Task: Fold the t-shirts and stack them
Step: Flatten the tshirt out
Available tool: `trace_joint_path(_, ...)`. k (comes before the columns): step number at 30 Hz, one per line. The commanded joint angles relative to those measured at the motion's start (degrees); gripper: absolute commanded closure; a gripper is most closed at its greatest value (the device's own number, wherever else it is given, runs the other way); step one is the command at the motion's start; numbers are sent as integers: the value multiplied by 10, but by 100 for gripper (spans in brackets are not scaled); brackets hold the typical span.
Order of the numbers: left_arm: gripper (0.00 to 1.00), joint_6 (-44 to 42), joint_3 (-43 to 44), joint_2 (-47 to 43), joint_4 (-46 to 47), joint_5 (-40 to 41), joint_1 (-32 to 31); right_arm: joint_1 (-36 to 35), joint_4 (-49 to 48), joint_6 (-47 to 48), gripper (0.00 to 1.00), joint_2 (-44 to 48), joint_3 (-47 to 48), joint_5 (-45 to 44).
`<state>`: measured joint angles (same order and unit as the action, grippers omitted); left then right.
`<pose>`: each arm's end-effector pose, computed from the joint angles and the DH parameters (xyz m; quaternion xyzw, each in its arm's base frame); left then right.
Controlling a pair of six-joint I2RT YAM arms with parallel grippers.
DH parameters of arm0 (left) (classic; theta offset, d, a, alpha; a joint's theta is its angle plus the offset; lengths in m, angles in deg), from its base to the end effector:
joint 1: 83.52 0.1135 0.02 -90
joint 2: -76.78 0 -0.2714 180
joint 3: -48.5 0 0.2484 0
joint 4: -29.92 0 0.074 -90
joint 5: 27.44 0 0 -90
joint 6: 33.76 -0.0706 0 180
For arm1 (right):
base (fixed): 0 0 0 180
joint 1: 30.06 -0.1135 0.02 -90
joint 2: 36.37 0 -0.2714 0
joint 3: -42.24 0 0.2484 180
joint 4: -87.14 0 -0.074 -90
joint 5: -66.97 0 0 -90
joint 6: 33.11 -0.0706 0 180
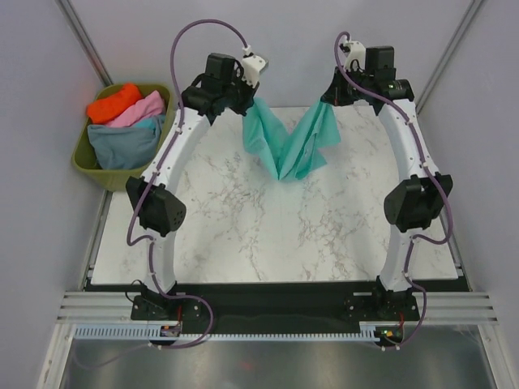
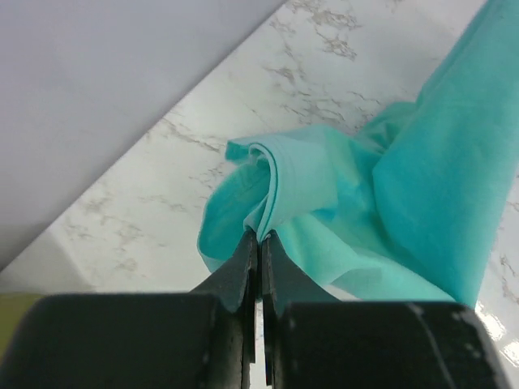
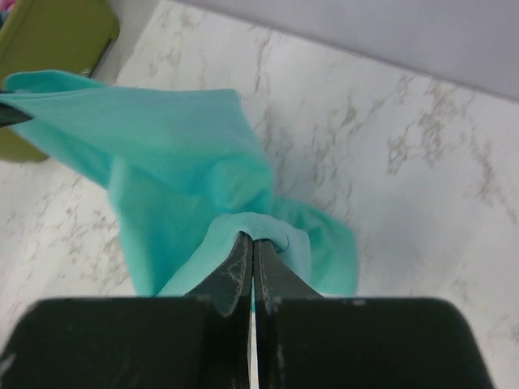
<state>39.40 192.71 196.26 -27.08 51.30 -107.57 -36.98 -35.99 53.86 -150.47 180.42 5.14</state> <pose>0.4512 -0.2165 0.3772 0.3488 0.8001 -0.1160 0.4741 0.4647 0.0900 0.3888 -0.1453 0.8471 0.2531 0.4441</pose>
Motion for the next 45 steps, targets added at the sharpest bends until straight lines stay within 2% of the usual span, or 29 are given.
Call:
trace_joint_path(1, 98, -41, 85, 30, -10, 33, 14, 16, -15, 16, 100, -55, 110, -22)
trace_joint_path(2, 98, -40, 96, 27, -14, 22, 15, 24, -6, 17, 100, -59, 140, -21)
trace_joint_path(4, 98, -37, 74, -26, -19, -19, 15, 31, 10, 49, 100, -28, 139, -3)
trace_joint_path(6, 98, -23, 24, -80, -35, -65, 14, 31, 50, 79, 100, 51, 64, 14)
trace_joint_path(7, 98, -16, -41, -143, -47, -80, 14, 31, 64, 104, 100, 84, 23, 24)
trace_joint_path(8, 98, -10, -75, -171, -77, -95, 14, 31, 93, 110, 100, 116, -67, 33)
trace_joint_path(9, 98, 1, -112, -204, -93, -114, 15, 31, 105, 113, 100, 176, -113, 55)
trace_joint_path(12, 95, 42, -297, -311, -143, -143, 14, 22, 155, 112, 100, 257, -270, 100)
trace_joint_path(13, 81, 47, -329, -358, -150, -159, 14, 21, 160, 95, 95, 267, -300, 111)
trace_joint_path(14, 57, 58, -356, -378, -155, -173, 13, 20, 164, 85, 83, 273, -345, 120)
trace_joint_path(15, 16, 66, -395, -394, -151, -168, 14, 20, 163, 78, 67, 275, -357, 138)
trace_joint_path(16, 9, 68, -401, -404, -146, -164, 14, 21, 161, 74, 41, 271, -360, 143)
trace_joint_path(18, 3, 65, -380, -394, -131, -131, 14, 20, 142, 53, 24, 245, -332, 132)
trace_joint_path(19, 2, 62, -365, -384, -126, -120, 16, 22, 138, 51, 17, 231, -314, 114)
trace_joint_path(21, 2, 44, -304, -323, -129, -100, 16, 25, 138, 46, 15, 186, -261, 101)
trace_joint_path(23, 2, 42, -270, -251, -133, -94, 21, 31, 141, 44, 14, 143, -232, 93)
trace_joint_path(27, 11, 53, -184, -125, -152, -118, 30, 32, 129, 52, 14, 76, -230, 71)
trace_joint_path(33, 12, 48, -89, 23, -147, -107, 39, 33, 107, 50, 16, -32, -183, 89)
trace_joint_path(39, 13, 42, -76, 66, -143, -92, 67, 34, 105, 52, 16, -115, -88, 94)
trace_joint_path(45, 13, 42, -141, 26, -145, -94, 102, 32, 90, 60, 17, -194, 14, 88)
